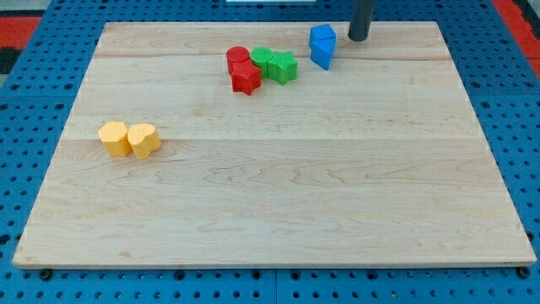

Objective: Separate the blue blocks

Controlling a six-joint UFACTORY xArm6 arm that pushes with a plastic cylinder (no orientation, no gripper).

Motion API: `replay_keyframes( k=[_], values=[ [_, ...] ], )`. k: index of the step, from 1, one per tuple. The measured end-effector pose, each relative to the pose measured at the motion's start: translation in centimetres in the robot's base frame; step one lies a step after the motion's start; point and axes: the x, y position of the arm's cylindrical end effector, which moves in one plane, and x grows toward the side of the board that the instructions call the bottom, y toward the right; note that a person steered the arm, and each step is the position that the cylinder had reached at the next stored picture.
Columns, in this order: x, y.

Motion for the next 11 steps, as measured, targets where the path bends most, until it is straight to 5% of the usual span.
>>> replay_keyframes(
  k=[2,5,7,11],
  values=[
    [4.7,0.6],
    [2.7,-5.5],
    [3.0,-3.4],
    [2.3,-14.5]
  ],
)
